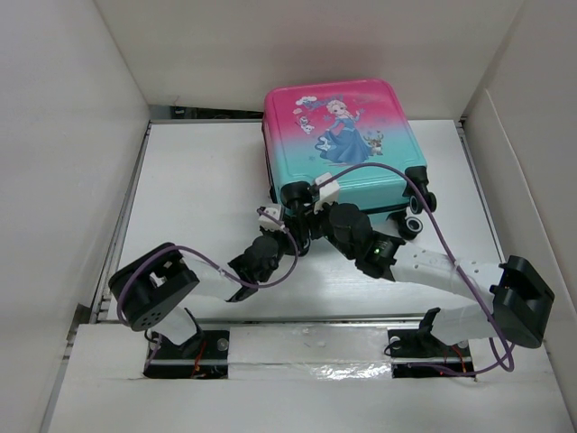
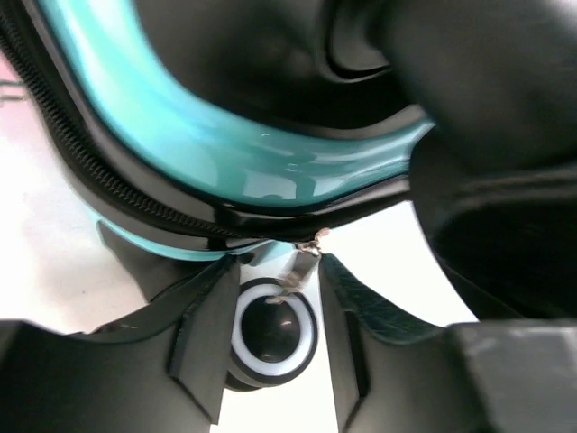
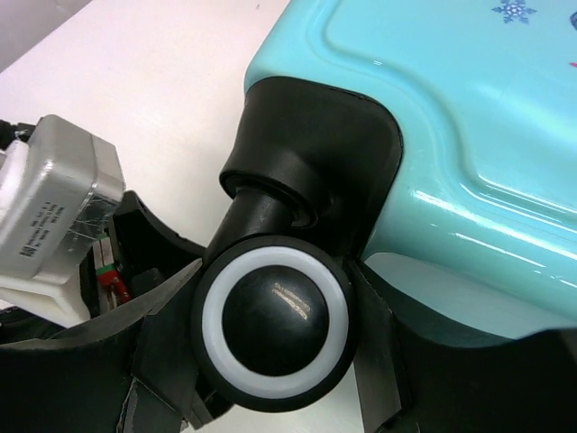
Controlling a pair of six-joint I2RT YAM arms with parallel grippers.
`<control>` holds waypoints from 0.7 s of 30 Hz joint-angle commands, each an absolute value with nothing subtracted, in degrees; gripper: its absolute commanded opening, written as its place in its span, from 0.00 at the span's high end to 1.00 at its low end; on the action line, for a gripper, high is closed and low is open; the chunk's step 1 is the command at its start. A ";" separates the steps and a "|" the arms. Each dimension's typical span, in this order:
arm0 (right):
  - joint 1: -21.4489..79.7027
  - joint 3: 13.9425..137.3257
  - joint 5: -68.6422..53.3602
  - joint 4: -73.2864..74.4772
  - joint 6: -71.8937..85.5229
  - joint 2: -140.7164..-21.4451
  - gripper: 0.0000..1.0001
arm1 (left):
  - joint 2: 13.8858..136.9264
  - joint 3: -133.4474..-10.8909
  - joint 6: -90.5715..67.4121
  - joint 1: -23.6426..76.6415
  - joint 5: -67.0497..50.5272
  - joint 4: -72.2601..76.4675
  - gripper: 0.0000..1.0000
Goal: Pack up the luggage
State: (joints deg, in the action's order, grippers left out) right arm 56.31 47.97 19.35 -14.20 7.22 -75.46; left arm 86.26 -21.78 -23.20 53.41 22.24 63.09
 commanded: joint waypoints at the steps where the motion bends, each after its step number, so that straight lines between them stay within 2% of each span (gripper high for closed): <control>1: 58.27 50.45 16.79 -17.66 6.77 -75.67 1.00 | 87.62 -28.38 -23.46 53.53 27.75 64.78 0.65; 9: 59.94 49.40 14.42 -19.33 7.47 -76.29 1.00 | 89.38 -26.72 -26.81 54.57 31.38 72.59 0.78; 15: 59.94 48.26 14.68 -20.04 7.47 -75.41 1.00 | 89.74 -27.42 -22.68 56.87 29.18 75.68 0.61; 21: 60.47 47.81 13.45 -20.56 7.47 -75.06 1.00 | 90.35 -28.21 -24.78 56.87 31.02 75.76 0.63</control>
